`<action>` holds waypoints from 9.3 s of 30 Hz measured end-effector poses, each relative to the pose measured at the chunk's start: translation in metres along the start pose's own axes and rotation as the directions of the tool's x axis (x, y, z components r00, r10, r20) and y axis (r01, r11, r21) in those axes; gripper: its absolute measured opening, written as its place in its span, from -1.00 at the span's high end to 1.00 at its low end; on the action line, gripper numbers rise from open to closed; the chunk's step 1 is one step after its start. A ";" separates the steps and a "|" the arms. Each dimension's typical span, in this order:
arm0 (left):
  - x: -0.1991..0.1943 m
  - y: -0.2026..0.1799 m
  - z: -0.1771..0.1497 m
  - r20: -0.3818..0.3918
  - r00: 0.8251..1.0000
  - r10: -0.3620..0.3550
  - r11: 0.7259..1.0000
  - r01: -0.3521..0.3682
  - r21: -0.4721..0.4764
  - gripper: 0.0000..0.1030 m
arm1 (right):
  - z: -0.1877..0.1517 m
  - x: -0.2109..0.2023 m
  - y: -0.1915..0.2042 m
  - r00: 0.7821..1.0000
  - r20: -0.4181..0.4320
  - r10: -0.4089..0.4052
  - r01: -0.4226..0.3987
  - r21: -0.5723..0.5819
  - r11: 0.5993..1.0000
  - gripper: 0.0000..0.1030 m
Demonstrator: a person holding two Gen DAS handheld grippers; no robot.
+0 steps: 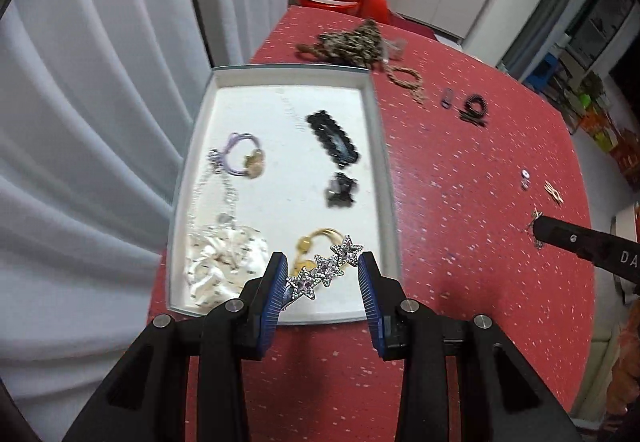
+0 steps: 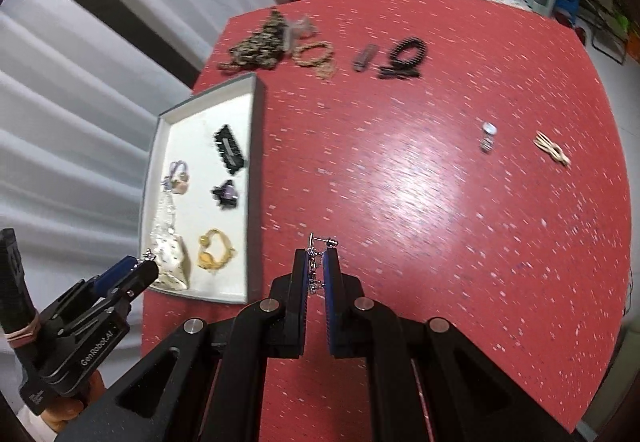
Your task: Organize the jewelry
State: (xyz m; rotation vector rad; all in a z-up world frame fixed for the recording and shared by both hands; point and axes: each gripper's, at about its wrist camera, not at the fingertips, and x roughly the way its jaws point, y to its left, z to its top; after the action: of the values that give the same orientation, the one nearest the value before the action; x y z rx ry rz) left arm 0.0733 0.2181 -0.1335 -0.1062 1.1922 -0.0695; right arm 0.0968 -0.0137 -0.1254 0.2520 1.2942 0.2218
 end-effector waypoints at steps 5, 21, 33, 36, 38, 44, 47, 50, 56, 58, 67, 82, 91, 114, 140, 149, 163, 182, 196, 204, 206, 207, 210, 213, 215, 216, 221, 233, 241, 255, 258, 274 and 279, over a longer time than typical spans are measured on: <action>0.003 0.024 0.007 0.010 1.000 0.018 0.999 -0.018 -0.042 0.25 | 0.013 0.009 0.027 1.000 -0.026 -0.015 0.013 -0.070 0.997 0.84; 0.026 0.060 0.037 0.031 0.999 0.039 0.994 -0.035 -0.108 0.25 | 0.072 0.043 0.089 0.999 -0.007 0.053 -0.053 -0.193 0.980 0.84; 0.064 0.057 0.055 0.013 1.000 0.022 0.993 -0.021 -0.114 0.25 | 0.104 0.097 0.105 0.998 -0.029 0.056 -0.061 -0.227 0.972 0.84; 0.075 0.057 0.057 0.004 1.000 0.020 0.993 -0.020 -0.118 0.25 | 0.111 0.114 0.105 0.998 -0.034 0.048 -0.055 -0.231 0.971 0.84; 0.082 0.057 0.057 -0.003 1.000 0.022 0.992 -0.022 -0.120 0.25 | 0.115 0.127 0.106 0.998 -0.037 0.044 -0.052 -0.227 0.972 0.84; 0.098 0.056 0.055 -0.018 0.999 0.030 0.992 -0.032 -0.120 0.25 | 0.126 0.156 0.104 0.998 -0.042 0.040 -0.047 -0.200 0.979 0.84; 0.106 0.055 0.054 -0.026 0.999 0.036 0.992 -0.039 -0.117 0.25 | 0.129 0.170 0.101 0.999 -0.048 0.021 -0.030 -0.194 0.981 0.84; 0.113 0.055 0.053 -0.035 0.998 0.044 0.992 -0.048 -0.114 0.25 | 0.128 0.184 0.096 0.998 -0.060 0.000 -0.011 -0.184 0.983 0.84; 0.124 0.054 0.048 -0.052 0.997 0.063 0.992 -0.068 -0.104 0.25 | 0.125 0.204 0.084 0.997 -0.074 -0.023 0.011 -0.151 0.989 0.84; 0.124 0.052 0.046 -0.041 0.996 0.080 0.992 -0.083 -0.090 0.25 | 0.124 0.208 0.082 0.997 -0.078 -0.022 0.011 -0.145 0.989 0.84; 0.129 0.043 0.045 -0.046 0.993 0.105 0.993 -0.108 -0.058 -0.09 | 0.120 0.213 0.084 0.996 -0.076 -0.039 0.027 -0.156 0.987 0.83; 0.131 0.038 0.050 -0.061 0.989 0.132 0.989 -0.135 -0.053 -0.12 | 0.120 0.212 0.093 0.995 -0.102 -0.015 -0.002 -0.168 0.986 0.31; 0.121 0.039 0.051 -0.036 0.990 0.139 0.988 -0.141 -0.057 -0.96 | 0.120 0.201 0.097 0.993 -0.117 -0.007 -0.013 -0.168 0.986 0.20; 0.087 0.049 0.036 -0.062 0.988 0.139 0.986 -0.144 -0.080 -0.98 | 0.095 0.130 0.098 0.997 -0.073 0.004 -0.017 -0.183 0.983 -0.97; 0.071 0.052 0.021 -0.077 0.984 0.161 0.985 -0.166 -0.052 -0.98 | 0.047 0.115 0.064 0.985 -0.141 -0.103 0.084 -0.135 0.987 -0.99; 0.062 0.055 0.015 -0.085 0.986 0.142 0.988 -0.146 -0.052 -0.98 | 0.031 0.110 0.053 0.979 -0.161 -0.123 0.103 -0.126 0.987 -0.99; 0.037 0.052 0.014 -0.067 0.989 0.132 0.989 -0.136 -0.065 -0.98 | 0.019 0.088 0.058 0.977 -0.167 -0.134 0.111 -0.142 0.984 -0.99; -0.049 0.040 -0.007 0.013 0.985 0.174 0.981 -0.172 -0.095 -0.98 | 0.005 0.005 0.082 0.986 -0.077 -0.145 0.122 -0.243 0.962 -0.99; -0.110 0.033 -0.019 0.072 0.972 0.224 0.963 -0.209 -0.169 -0.98 | -0.013 -0.067 0.110 0.986 0.082 -0.144 0.164 -0.344 0.924 -0.99; -0.125 0.032 -0.020 0.091 0.965 0.245 0.957 -0.226 -0.182 -0.98 | -0.011 -0.087 0.112 0.982 0.128 -0.137 0.173 -0.342 0.924 -0.99; -0.128 0.030 -0.021 0.095 0.964 0.248 0.956 -0.228 -0.183 -0.98 | -0.011 -0.089 0.112 0.982 0.134 -0.136 0.175 -0.342 0.923 -0.99; -0.129 0.030 -0.021 0.096 0.964 0.247 0.956 -0.227 -0.184 -0.98 | -0.011 -0.090 0.112 0.981 0.136 -0.136 0.176 -0.341 0.923 -0.99; -0.130 0.029 -0.021 0.097 0.964 0.249 0.956 -0.228 -0.182 -0.98 | -0.011 -0.091 0.111 0.981 0.136 -0.135 0.174 -0.338 0.925 -0.99; -0.130 0.029 -0.022 0.095 0.964 0.249 0.956 -0.229 -0.182 -0.98 | -0.012 -0.091 0.110 0.981 0.135 -0.138 0.176 -0.337 0.925 -0.99; -0.130 0.029 -0.022 0.094 0.964 0.251 0.955 -0.231 -0.184 -0.98 | -0.012 -0.091 0.110 0.981 0.134 -0.138 0.176 -0.336 0.925 -0.99; -0.131 0.029 -0.022 0.093 0.963 0.251 0.955 -0.231 -0.184 -0.98 | -0.013 -0.091 0.110 0.981 0.134 -0.139 0.176 -0.336 0.925 -0.99; -0.132 0.030 -0.022 0.094 0.962 0.256 0.953 -0.235 -0.189 -0.98 | -0.014 -0.091 0.111 0.981 0.133 -0.138 0.176 -0.337 0.925 -0.99; -0.132 0.030 -0.023 0.095 0.961 0.259 0.953 -0.237 -0.191 -0.98 | -0.017 -0.093 0.113 0.982 0.134 -0.132 0.171 -0.343 0.924 -0.99; -0.132 0.031 -0.024 0.095 0.961 0.260 0.952 -0.239 -0.191 -0.98 | -0.018 -0.092 0.113 0.982 0.135 -0.131 0.170 -0.343 0.924 -0.99; -0.133 0.031 -0.025 0.097 0.960 0.261 0.952 -0.240 -0.190 -0.98 | -0.019 -0.094 0.114 0.983 0.134 -0.127 0.166 -0.342 0.925 -0.99; -0.133 0.032 -0.026 0.096 0.960 0.261 0.952 -0.240 -0.190 -0.98 | -0.019 -0.094 0.114 0.983 0.134 -0.127 0.166 -0.343 0.925 -0.99; -0.133 0.033 -0.025 0.096 0.960 0.263 0.952 -0.242 -0.188 -0.98 | -0.019 -0.095 0.118 0.983 0.134 -0.126 0.165 -0.341 0.925 -0.99; -0.134 0.035 -0.026 0.097 0.959 0.266 0.951 -0.245 -0.189 -0.98 | -0.019 -0.095 0.119 0.983 0.134 -0.125 0.164 -0.341 0.926 -0.99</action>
State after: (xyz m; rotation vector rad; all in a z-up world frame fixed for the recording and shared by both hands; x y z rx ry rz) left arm 0.0000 0.2659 -0.0234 -0.1072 1.0800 0.2680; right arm 0.0514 0.0721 -0.0071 -0.1360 1.1354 0.3038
